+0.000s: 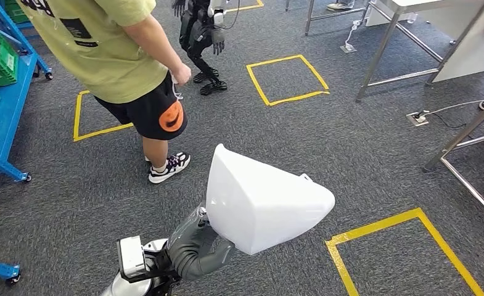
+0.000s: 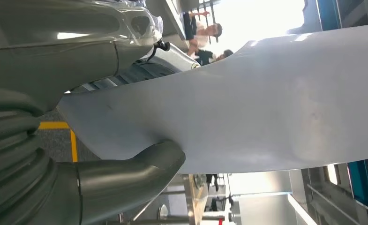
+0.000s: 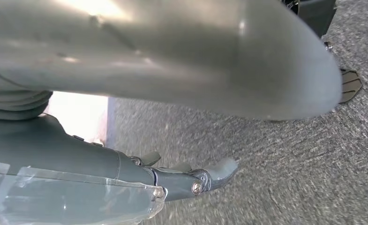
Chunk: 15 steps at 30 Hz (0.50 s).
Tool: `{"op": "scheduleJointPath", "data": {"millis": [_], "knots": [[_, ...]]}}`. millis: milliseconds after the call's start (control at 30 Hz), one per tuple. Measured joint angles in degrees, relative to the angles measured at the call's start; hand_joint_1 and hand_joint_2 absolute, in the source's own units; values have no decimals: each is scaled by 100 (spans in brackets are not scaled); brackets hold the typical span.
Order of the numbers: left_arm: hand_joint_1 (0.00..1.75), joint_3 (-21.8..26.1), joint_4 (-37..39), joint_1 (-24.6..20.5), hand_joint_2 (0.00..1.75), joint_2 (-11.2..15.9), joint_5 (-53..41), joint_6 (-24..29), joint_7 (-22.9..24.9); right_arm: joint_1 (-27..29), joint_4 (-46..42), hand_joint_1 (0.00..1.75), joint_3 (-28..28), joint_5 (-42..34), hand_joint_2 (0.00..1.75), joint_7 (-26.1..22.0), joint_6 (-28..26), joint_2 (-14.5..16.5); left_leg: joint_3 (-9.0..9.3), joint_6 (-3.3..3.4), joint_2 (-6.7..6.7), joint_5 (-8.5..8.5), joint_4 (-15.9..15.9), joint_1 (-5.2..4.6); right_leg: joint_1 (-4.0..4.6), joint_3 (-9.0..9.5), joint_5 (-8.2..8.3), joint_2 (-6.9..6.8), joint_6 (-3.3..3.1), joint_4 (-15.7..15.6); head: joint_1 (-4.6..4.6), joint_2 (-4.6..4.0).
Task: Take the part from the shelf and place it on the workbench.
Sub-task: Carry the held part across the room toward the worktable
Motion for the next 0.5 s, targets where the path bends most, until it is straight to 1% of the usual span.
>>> {"op": "scheduleJointPath", "data": {"millis": [33,67,100,133,167,200,233,267,300,333,367,400,433,467,500], "knots": [[175,-8,4,-9,175,-1,1,-15,15,1,0,0,-18,-11,0,-8,4,3,213,22,-121,228,-436,4,-5,4,9,73,13,0,0,0],[175,-15,7,-21,175,-2,5,-37,27,-3,0,0,-36,-30,0,-13,8,12,413,47,-273,388,-846,11,1,-2,18,141,31,6,1,0],[175,-20,12,-36,175,-4,15,-64,35,-7,0,0,-52,-49,0,-16,8,20,561,61,-396,480,-1143,13,-1,-21,33,205,57,10,2,0],[175,-23,21,-49,175,-9,27,-90,39,-8,0,0,-66,-69,0,-18,6,28,634,73,-477,503,-1294,10,-8,-51,53,269,92,11,3,0],[175,-26,33,-60,175,-18,39,-110,42,-2,1,0,-81,-87,0,-19,0,39,654,83,-463,491,-1336,3,-15,-80,77,335,133,7,3,0],[175,-28,44,-71,175,-29,48,-121,45,13,1,0,-95,-96,0,-20,-9,46,659,102,-393,504,-1350,3,-34,-111,100,395,172,-1,3,0],[175,-32,54,-82,175,-43,52,-124,46,32,2,0,-107,-100,0,-19,-19,56,663,133,-320,526,-1368,7,-35,-144,95,361,200,23,4,0],[175,-36,64,-91,175,-58,54,-125,46,48,2,0,-115,-100,0,-14,-29,69,665,168,-239,548,-1388,14,-27,-204,30,239,222,121,14,0],[175,-39,75,-96,175,-68,56,-124,46,55,2,0,-120,-99,0,-7,-39,78,666,197,-148,567,-1407,22,-16,-311,-99,72,239,332,26,0],[175,-40,91,-99,175,-74,52,-120,46,54,2,0,-122,-100,0,2,-48,85,659,212,-52,573,-1410,16,-7,-470,-289,-117,256,678,37,0],[175,-40,115,-96,175,-77,49,-111,45,49,2,0,-128,-102,0,14,-60,93,648,220,47,573,-1408,10,-8,-657,-488,-231,280,1095,49,0],[175,-41,141,-93,175,-76,42,-100,45,46,2,0,-139,-106,0,23,-72,98,639,221,146,573,-1407,3,-12,-817,-633,-277,300,1464,49,0],[175,-44,166,-91,175,-76,33,-90,45,54,2,0,-152,-111,0,32,-81,104,632,221,240,572,-1406,1,-14,-894,-694,-299,314,1682,49,0],[175,-46,186,-90,175,-77,28,-83,45,66,2,0,-167,-115,0,38,-89,109,629,219,321,571,-1405,1,-17,-848,-649,-316,322,1658,50,0],[175,-49,197,-90,175,-79,24,-81,45,79,2,0,-180,-119,0,41,-92,110,631,212,395,566,-1401,2,-20,-666,-516,-355,323,1375,49,0]]}}
